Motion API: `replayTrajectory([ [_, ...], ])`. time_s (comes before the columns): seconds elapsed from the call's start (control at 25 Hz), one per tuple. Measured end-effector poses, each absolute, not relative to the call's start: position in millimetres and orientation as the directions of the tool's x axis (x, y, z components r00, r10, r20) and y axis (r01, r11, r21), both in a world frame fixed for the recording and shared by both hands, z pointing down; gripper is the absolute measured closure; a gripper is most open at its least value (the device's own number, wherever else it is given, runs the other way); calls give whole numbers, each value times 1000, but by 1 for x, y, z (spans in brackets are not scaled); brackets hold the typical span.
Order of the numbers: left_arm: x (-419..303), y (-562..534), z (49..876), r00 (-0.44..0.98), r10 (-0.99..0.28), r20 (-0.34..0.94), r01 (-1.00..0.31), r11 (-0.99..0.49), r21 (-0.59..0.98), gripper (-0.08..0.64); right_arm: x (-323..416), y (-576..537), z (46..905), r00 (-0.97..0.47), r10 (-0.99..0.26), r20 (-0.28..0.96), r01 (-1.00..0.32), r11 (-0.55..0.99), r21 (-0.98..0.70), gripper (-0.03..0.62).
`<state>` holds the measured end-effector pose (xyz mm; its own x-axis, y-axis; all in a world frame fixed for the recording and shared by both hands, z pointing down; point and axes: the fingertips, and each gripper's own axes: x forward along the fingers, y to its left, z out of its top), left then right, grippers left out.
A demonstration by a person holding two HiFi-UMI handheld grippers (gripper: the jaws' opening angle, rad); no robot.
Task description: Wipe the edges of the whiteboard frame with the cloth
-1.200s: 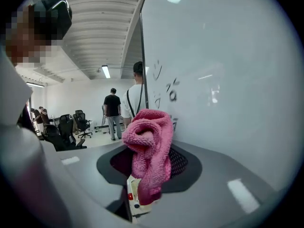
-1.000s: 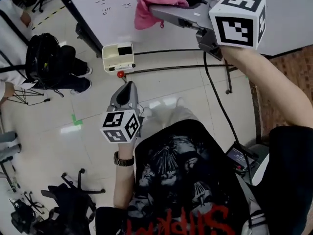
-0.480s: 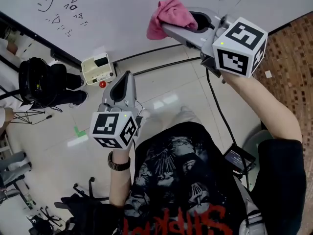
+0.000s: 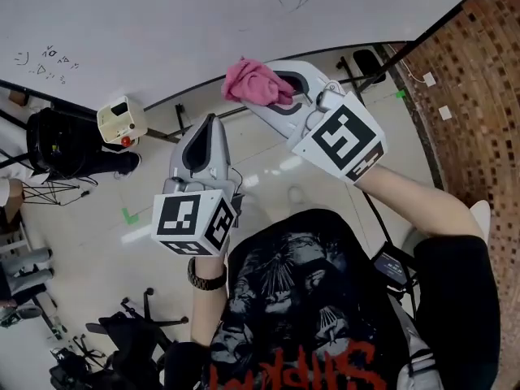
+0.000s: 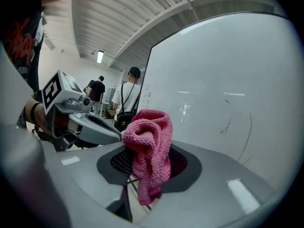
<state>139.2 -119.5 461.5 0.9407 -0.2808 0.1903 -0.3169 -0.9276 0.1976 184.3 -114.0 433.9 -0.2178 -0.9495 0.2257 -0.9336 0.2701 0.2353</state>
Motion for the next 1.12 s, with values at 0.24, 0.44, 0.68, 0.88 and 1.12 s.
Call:
replayTrajectory([
  [0.24,147,-26,515,860,-384,335,-468,-857,218,557,178,-12,470,-346,-913,218,-916,379,132,466],
  [0.44,136,15,513,866,-383,321,-455,-870,189,557,168,38,488,-315,-927,204,-947,322,1,466],
  [0.68,104,61,471,904,-380,195,-398,-916,58,557,135,83,464,-290,-945,149,-956,292,-14,468],
  [0.88,77,114,469,948,-270,168,-278,-960,22,557,112,125,463,-242,-958,154,-969,246,6,468],
  [1.12,58,153,455,977,-178,118,-182,-983,28,557,77,148,454,-267,-945,189,-961,276,20,466],
])
